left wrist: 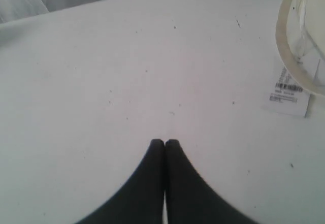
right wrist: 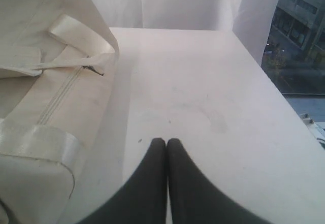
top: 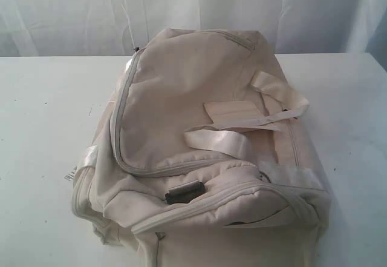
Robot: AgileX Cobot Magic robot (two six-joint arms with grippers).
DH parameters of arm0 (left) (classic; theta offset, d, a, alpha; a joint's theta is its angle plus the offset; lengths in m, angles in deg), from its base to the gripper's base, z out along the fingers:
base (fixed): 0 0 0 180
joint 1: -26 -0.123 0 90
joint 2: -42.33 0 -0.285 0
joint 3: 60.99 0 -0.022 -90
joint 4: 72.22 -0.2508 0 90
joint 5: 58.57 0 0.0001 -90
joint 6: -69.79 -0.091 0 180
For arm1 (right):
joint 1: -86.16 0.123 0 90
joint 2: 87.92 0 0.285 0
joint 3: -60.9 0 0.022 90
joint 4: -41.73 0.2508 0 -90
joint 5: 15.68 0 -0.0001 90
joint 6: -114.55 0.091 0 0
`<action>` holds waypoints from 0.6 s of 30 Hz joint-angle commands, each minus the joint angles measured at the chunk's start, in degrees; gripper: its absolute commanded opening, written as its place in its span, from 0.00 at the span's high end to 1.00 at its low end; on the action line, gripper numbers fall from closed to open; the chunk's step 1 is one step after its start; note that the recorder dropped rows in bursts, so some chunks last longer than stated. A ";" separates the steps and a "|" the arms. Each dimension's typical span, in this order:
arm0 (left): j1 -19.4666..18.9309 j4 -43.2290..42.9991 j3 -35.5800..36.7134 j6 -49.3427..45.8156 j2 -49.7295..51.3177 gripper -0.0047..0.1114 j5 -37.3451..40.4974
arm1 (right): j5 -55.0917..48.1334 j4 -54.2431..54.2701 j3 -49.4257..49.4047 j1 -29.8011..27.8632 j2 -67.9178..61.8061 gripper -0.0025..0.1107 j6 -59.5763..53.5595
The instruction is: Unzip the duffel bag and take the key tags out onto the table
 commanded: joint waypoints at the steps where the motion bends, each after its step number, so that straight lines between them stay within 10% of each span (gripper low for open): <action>1: -0.13 8.75 0.29 8.46 -0.22 0.96 -6.98 | 6.93 0.25 -0.08 0.18 0.38 0.98 0.65; 6: -0.13 13.76 0.29 26.02 -0.22 0.96 -9.60 | 16.14 0.25 -0.08 0.18 0.38 0.98 0.92; 18: -0.13 13.76 0.29 29.96 -0.22 0.96 -15.48 | 36.59 0.25 -0.08 0.18 0.38 0.98 3.24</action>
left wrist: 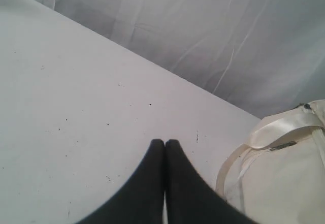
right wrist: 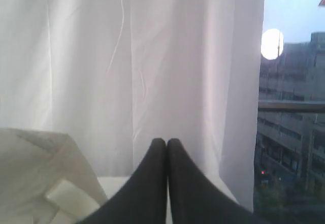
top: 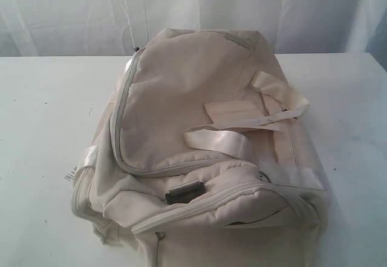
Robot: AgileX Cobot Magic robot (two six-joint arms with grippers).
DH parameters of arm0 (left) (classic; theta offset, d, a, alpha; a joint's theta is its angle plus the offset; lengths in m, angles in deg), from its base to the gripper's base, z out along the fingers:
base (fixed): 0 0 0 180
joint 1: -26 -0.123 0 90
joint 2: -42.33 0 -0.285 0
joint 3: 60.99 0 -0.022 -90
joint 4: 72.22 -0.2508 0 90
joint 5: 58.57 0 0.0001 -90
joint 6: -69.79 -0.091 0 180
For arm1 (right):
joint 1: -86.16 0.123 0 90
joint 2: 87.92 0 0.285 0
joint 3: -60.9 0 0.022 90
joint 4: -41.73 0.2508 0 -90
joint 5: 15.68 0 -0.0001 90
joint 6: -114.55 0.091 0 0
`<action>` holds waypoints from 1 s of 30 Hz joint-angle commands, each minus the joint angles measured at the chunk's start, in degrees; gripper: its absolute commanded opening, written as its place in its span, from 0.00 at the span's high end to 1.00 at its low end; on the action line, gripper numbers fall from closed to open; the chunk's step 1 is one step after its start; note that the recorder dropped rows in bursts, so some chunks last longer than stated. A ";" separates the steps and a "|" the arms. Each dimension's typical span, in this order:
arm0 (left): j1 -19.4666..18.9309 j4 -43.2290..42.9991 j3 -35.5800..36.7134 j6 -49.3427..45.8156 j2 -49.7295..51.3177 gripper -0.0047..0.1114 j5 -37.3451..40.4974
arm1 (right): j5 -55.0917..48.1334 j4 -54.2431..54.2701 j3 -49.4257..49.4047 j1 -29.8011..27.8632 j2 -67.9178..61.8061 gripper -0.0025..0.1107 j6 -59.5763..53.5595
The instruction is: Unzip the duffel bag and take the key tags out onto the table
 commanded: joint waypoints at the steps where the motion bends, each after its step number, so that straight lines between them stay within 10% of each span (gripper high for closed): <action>1: -0.13 1.12 0.29 4.74 -0.22 0.96 -3.87 | 9.89 0.15 -0.08 0.18 0.30 0.98 6.09; 7: -0.13 -5.36 -0.10 10.05 -0.22 0.96 -12.94 | 19.49 -0.29 0.74 0.18 0.30 0.98 18.10; 19: 0.33 -66.78 -15.96 50.56 16.04 0.96 -24.85 | -4.93 -6.55 17.04 5.66 -14.27 0.98 10.98; 30: 2.17 -93.26 -20.53 72.31 36.37 0.96 -40.25 | -13.38 -5.96 24.59 6.96 -40.73 0.98 13.08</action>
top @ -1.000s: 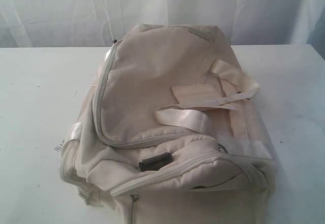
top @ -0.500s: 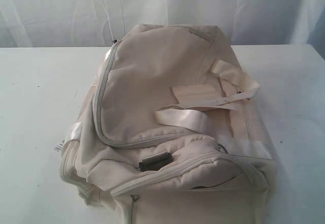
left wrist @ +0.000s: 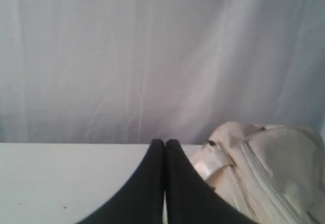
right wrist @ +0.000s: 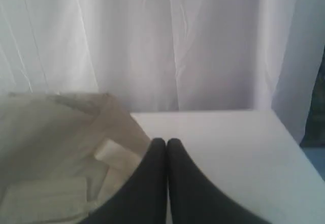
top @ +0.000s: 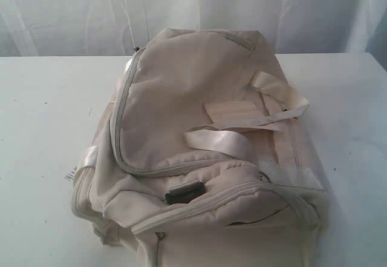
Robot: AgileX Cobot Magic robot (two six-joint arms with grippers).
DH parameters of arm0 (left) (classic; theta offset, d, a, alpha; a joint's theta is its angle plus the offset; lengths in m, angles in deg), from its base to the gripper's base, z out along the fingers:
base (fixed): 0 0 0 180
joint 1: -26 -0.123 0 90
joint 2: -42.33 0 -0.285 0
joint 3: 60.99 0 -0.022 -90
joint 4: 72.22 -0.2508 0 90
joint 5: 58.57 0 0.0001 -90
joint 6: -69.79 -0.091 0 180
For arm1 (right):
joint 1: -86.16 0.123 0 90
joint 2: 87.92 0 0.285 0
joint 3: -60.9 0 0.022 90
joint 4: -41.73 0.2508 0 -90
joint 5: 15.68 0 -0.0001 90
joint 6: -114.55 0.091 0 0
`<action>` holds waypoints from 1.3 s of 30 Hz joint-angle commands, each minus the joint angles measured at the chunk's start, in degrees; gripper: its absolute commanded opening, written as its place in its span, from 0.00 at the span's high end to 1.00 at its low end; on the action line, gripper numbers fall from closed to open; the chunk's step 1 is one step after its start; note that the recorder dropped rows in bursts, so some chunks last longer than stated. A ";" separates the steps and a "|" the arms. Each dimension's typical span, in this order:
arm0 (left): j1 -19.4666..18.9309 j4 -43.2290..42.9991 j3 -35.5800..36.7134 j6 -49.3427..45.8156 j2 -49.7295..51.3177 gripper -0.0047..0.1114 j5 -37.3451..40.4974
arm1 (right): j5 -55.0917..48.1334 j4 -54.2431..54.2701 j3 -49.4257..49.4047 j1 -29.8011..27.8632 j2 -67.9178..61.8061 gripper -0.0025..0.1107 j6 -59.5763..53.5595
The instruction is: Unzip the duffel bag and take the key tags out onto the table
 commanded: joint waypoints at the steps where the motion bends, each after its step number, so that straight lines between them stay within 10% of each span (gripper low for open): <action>1: 0.52 -11.38 -0.50 9.89 4.00 0.96 -6.77 | -5.05 0.17 0.57 0.12 -6.12 0.98 2.24; 6: 0.52 -23.67 -0.50 17.27 5.08 0.91 -9.13 | -7.39 0.32 0.57 0.12 -6.71 0.98 3.03; 16: 0.52 -28.31 -0.50 36.29 6.36 0.38 -17.39 | -7.74 0.32 0.57 0.12 -6.59 0.98 3.03; 39: 5.56 -30.09 12.09 43.44 7.70 0.37 -25.66 | -8.98 0.32 0.46 0.12 -6.59 0.98 3.03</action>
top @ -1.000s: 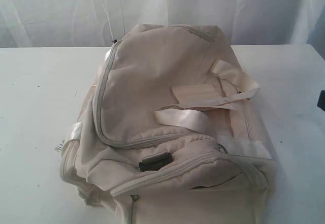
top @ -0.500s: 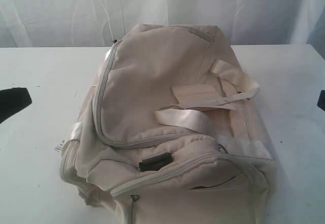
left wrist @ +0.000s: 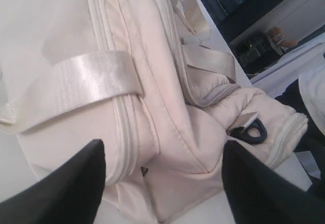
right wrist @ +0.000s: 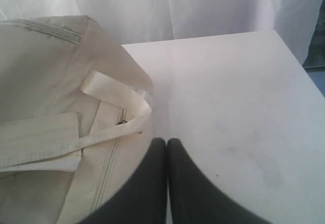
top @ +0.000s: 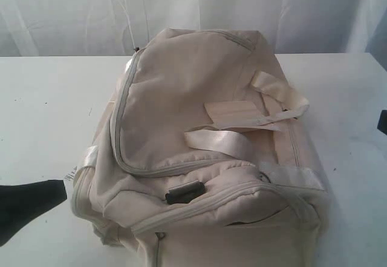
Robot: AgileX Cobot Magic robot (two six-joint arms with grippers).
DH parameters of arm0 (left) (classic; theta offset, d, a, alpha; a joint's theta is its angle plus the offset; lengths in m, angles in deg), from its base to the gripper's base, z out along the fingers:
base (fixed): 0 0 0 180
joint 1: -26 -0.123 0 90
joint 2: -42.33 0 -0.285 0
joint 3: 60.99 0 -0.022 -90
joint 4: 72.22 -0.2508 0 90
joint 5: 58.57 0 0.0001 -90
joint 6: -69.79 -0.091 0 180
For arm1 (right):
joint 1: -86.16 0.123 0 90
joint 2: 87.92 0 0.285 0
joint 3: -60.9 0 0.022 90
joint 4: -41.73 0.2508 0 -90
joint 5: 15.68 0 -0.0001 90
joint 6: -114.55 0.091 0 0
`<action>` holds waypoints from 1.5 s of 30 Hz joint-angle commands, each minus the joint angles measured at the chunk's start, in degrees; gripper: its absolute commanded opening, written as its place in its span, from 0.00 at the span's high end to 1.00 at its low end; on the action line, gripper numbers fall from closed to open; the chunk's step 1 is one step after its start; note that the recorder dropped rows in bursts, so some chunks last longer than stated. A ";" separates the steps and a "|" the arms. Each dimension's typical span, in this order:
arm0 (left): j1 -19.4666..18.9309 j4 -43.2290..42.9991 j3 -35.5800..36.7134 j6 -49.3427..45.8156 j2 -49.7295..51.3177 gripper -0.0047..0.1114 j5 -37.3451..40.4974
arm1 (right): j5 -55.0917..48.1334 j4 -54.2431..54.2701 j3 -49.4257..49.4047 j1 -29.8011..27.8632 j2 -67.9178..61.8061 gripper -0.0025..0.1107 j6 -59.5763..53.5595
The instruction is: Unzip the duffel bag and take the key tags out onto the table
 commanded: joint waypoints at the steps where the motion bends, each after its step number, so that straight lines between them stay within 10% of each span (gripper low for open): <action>1: 0.38 1.89 1.46 -0.26 0.00 0.37 -1.26 | -0.64 -0.04 0.24 0.00 0.07 0.98 0.28; 21: 0.38 13.68 -1.90 -14.44 0.00 0.37 4.66 | -0.75 -0.04 0.24 0.00 -0.12 0.98 0.28; 33: 0.86 -0.95 -19.10 -4.72 17.68 0.37 2.94 | -0.75 -0.04 0.24 0.00 -0.12 0.98 0.28; 45: 22.30 -4.97 -19.24 -5.59 32.26 0.37 13.03 | -0.33 0.11 0.24 0.00 -0.12 0.98 0.28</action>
